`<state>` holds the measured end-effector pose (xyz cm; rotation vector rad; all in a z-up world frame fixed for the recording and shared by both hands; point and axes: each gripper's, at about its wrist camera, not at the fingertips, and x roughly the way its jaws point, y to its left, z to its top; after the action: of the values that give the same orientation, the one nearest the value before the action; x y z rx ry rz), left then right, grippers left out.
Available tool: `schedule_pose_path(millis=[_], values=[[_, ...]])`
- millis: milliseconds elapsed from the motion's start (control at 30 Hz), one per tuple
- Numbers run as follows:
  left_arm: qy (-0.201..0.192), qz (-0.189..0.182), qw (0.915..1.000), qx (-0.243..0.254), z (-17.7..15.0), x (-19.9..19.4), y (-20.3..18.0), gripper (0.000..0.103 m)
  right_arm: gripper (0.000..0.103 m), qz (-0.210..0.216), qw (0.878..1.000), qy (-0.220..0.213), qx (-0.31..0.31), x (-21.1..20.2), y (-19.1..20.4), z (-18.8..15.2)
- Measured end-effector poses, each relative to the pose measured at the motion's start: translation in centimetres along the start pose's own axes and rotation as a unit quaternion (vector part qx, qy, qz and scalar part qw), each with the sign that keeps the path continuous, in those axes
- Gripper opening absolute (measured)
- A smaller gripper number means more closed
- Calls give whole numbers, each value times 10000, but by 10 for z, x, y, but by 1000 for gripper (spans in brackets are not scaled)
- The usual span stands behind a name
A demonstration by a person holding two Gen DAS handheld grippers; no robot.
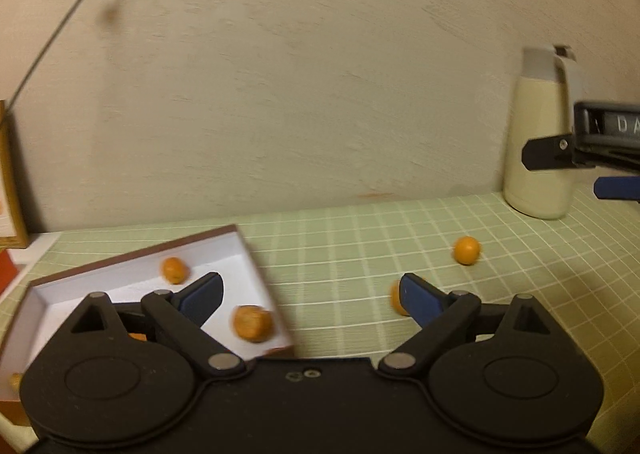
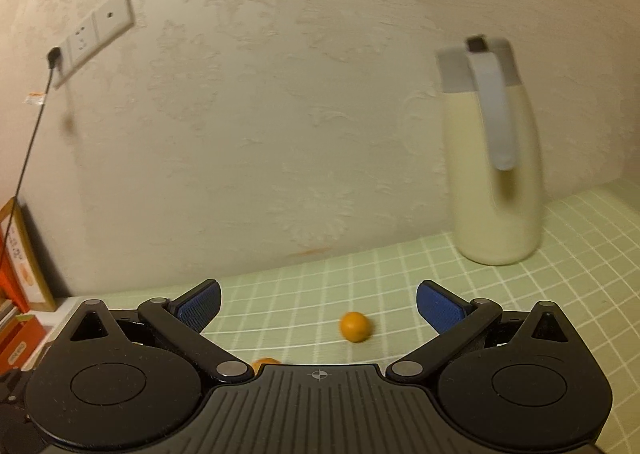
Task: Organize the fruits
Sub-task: 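Move the left tool to the large orange and grasp it while the right tool approaches a small orange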
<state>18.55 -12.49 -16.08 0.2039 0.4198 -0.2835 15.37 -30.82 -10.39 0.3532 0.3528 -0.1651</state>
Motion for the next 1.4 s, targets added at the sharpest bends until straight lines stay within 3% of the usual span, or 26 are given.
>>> schedule_pose_path(millis=[500,633,833,933,1133,1400], values=[[432,-402,9982,122,-8,63,-60,83,103,-342,9992,136,128,-1,-45,-3],[669,-490,9965,-107,-10,85,-63,68,103,-398,9990,143,172,0,-54,-3],[759,-471,9957,-239,-10,102,-65,65,103,-405,9988,169,219,6,-60,-2],[896,-547,9940,-311,-12,109,-65,47,103,-405,9988,214,195,11,-60,-2],[911,-576,9936,-338,-15,111,-61,30,103,-367,9988,288,126,22,-56,-5],[823,-591,9938,-464,-10,102,-47,29,103,-280,9974,646,147,53,-52,-11]])
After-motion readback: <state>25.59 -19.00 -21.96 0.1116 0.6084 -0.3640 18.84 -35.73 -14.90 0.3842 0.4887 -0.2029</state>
